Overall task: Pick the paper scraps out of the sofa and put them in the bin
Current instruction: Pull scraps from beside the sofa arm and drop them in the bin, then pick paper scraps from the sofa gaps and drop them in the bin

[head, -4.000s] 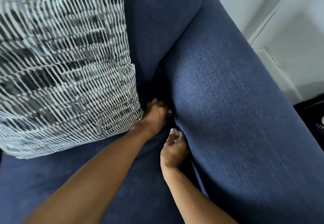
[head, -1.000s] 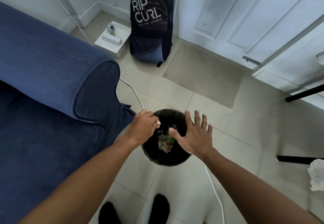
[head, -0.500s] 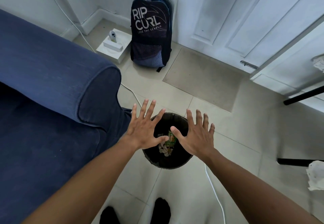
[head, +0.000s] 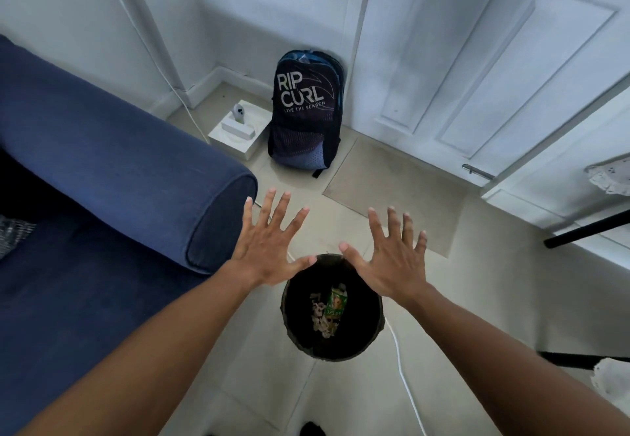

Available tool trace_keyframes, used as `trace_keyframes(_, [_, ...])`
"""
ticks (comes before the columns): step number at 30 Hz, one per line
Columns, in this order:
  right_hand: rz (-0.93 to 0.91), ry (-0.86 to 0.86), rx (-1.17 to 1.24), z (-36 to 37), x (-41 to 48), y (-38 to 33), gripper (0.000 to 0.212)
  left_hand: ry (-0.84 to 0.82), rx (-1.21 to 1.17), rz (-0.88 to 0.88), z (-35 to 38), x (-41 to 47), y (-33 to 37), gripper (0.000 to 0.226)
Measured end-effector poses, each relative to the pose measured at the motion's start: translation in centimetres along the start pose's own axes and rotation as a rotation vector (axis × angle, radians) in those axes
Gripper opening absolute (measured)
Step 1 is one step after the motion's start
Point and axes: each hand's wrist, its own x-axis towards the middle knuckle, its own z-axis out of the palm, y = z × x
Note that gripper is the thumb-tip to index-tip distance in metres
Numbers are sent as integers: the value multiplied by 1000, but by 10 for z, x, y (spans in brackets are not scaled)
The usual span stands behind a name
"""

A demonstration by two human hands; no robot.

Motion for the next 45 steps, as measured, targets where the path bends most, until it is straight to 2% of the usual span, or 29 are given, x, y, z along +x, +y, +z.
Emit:
trace_keyframes(11, [-163, 158, -49, -121, 33, -95, 98, 153, 103, -165, -129, -26, -109, 92])
trace_keyframes(27, [-579, 256, -10, -235, 2, -383, 101, 286, 215, -596, -272, -227, -320, 90])
trace_keyframes(33, [-746, 284, -15, -250, -40, -503, 100, 305, 184, -769, -290, -330, -381, 91])
trace_keyframes(40, [-954, 264, -47, -243, -98, -634, 98, 245, 207, -962, -286, -453, -439, 92])
trace_keyframes(45, [-1058, 236, -25, -223, -131, -695, 100, 228, 215, -1056, -280, -515, -469, 91])
